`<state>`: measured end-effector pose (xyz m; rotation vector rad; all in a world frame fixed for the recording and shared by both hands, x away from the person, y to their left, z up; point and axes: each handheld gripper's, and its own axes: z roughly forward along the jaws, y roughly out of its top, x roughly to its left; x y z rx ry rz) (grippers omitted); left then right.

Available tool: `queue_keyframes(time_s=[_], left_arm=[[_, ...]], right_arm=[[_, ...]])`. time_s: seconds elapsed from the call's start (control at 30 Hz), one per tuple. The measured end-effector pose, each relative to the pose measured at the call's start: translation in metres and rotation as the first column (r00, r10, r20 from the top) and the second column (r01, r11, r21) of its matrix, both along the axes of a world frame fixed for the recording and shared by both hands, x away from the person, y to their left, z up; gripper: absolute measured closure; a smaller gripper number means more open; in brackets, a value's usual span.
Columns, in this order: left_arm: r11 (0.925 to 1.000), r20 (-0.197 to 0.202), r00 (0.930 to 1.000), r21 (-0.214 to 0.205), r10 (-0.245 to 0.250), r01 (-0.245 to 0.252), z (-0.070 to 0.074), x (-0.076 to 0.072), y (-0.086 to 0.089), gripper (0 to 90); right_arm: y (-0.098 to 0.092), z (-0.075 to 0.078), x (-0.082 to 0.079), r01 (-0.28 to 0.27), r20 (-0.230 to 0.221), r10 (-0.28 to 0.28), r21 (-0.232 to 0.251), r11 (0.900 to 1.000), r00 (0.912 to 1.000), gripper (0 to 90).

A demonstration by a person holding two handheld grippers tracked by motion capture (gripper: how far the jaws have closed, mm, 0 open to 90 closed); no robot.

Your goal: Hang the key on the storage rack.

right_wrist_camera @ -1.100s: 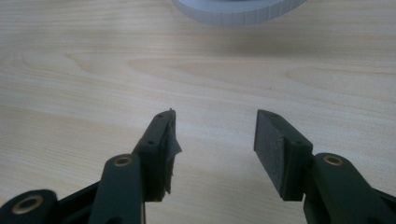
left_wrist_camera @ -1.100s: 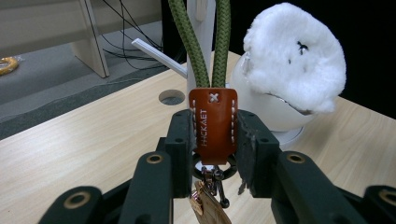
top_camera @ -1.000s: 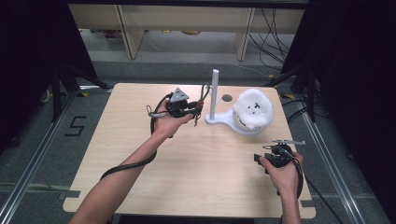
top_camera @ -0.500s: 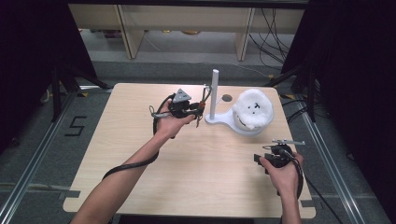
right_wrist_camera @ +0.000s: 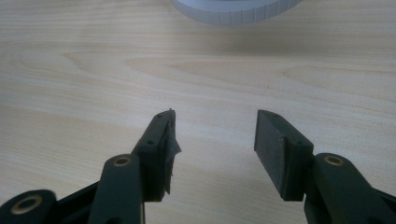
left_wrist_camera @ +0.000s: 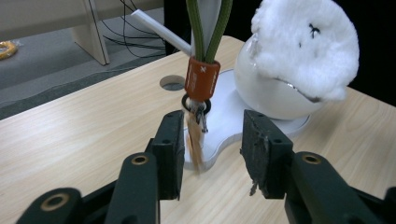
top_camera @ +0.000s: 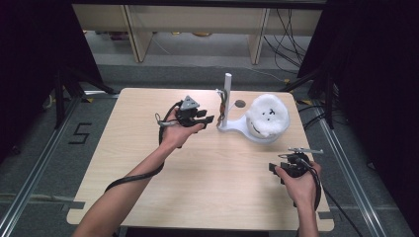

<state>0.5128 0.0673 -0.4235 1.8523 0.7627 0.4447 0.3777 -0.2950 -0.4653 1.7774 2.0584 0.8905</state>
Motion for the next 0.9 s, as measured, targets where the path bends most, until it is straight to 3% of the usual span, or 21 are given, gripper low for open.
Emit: queue_keyframes(time_s=[0.07, 0.13, 0.17, 0.27, 0.37, 0.43, 0.53, 0.67, 0.7, 0.8, 0.83, 0.87, 0.9], left_arm=[[0.9999, -0.006, 0.9999, 0.007, 0.014, -0.014, 0.0, -0.006, 0.008, 56.2], [0.999, -0.007, 0.9994, 0.027, 0.035, -0.035, 0.001, -0.013, 0.019, 54.2], [0.9987, -0.004, 0.9992, 0.033, 0.039, -0.039, 0.001, -0.014, 0.023, 52.9], [0.996, -0.003, 0.9985, 0.071, 0.055, -0.054, 0.001, -0.024, 0.044, 49.0], [0.9948, -0.005, 0.9975, 0.074, 0.071, -0.07, -0.001, -0.029, 0.053, 47.5], [0.9936, -0.003, 0.997, 0.082, 0.078, -0.077, -0.007, -0.037, 0.064, 47.1], [0.9912, -0.007, 0.9952, 0.09, 0.098, -0.097, -0.016, -0.046, 0.078, 46.7], [0.9892, -0.017, 0.9928, 0.089, 0.118, -0.116, -0.027, -0.059, 0.097, 45.5], [0.9901, -0.006, 0.994, 0.089, 0.11, -0.109, -0.03, -0.06, 0.102, 45.5], [0.9845, -0.023, 0.9871, 0.08, 0.158, -0.156, -0.041, -0.075, 0.121, 44.7], [0.9845, -0.023, 0.9871, 0.08, 0.158, -0.156, -0.041, -0.075, 0.121, 44.5], [0.9829, -0.023, 0.9853, 0.077, 0.169, -0.167, -0.046, -0.08, 0.127, 44.5], [0.9803, -0.023, 0.9826, 0.077, 0.184, -0.182, -0.049, -0.084, 0.132, 44.1]], right_arm=[[-0.001, -0.001, 0.001, -0.011, 0.013, 0.011, -0.003, 0.9999, 0.9999, 49.3], [0.003, 0.0, -0.001, 0.03, -0.006, -0.03, 0.027, 0.9992, 0.9995, 49.3], [0.003, 0.0, -0.001, 0.017, -0.002, -0.017, 0.037, 0.9992, 0.9998, 49.2], [0.004, 0.0, -0.001, 0.017, -0.009, -0.017, 0.032, 0.9994, 0.9998, 49.1], [0.004, 0.0, -0.001, 0.02, -0.009, -0.019, 0.034, 0.9992, 0.9998, 49.0], [0.005, 0.001, -0.001, 0.03, -0.014, -0.029, 0.051, 0.9983, 0.9995, 48.9], [0.002, 0.0, 0.0, 0.002, 0.005, -0.002, 0.018, 0.9998, 1.0, 48.8], [0.001, -0.002, 0.001, -0.013, 0.012, 0.012, 0.01, 0.9999, 0.9998, 48.8], [0.001, -0.001, 0.001, -0.004, 0.005, 0.004, 0.016, 0.9999, 1.0, 48.7], [0.008, 0.002, 0.0, 0.065, -0.035, -0.063, 0.073, 0.9952, 0.9974, 48.6], [0.008, 0.002, 0.0, 0.065, -0.035, -0.063, 0.073, 0.9952, 0.9974, 48.6], [0.007, 0.001, 0.0, 0.055, -0.027, -0.053, 0.073, 0.9958, 0.9982, 48.6], [0.003, -0.001, 0.0, 0.012, -0.002, -0.012, 0.039, 0.9992, 0.9999, 48.6]])
